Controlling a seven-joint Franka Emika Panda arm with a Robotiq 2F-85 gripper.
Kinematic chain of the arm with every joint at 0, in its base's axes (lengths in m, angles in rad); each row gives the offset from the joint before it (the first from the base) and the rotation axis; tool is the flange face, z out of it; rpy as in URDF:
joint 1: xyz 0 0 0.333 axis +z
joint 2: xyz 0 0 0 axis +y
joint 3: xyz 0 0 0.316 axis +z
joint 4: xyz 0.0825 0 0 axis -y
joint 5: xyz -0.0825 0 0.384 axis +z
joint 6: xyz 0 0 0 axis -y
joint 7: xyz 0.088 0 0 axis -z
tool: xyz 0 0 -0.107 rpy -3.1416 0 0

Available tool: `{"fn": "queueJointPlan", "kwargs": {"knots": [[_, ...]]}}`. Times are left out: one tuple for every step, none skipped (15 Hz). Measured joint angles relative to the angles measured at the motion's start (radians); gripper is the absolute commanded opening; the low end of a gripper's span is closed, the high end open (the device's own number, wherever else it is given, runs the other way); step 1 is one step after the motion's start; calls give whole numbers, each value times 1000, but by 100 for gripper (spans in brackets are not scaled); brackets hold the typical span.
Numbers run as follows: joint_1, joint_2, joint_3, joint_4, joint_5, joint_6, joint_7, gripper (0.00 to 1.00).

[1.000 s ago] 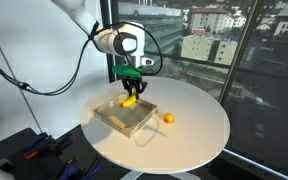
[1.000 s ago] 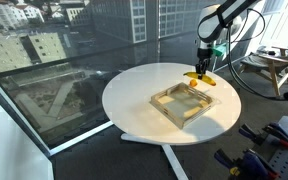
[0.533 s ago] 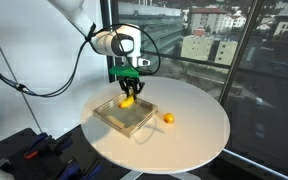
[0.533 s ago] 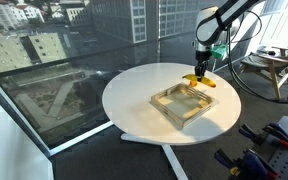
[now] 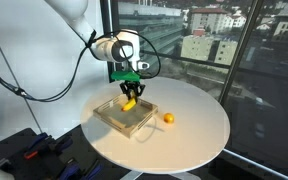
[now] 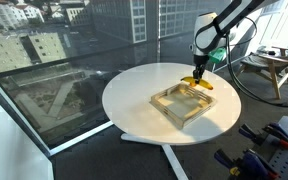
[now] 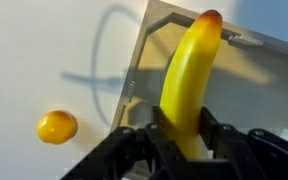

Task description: Put the banana in the box

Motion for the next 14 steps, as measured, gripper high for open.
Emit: {"fn": "queueJointPlan", "kwargs": {"knots": [[0,8,1,0,0,10,-2,16],[0,17,3,0,0,20,-3,16],[0,25,4,0,0,28,-4,16],[0,33,6,0,0,34,-5,16],[0,41,7,0,0,39,-6,16],[0,49,8,2,0,44,-7,16],[0,57,8,4,0,47,-7,16],[0,65,9,7,0,47,-8,16],[0,74,9,12,0,47,-8,16],[0,82,10,18,0,47,-8,16],[0,90,11,25,0,47,-8,16],[0,98,11,34,0,47,-8,16],[0,104,12,44,0,46,-8,16],[0,110,12,54,0,46,-8,16]]}}
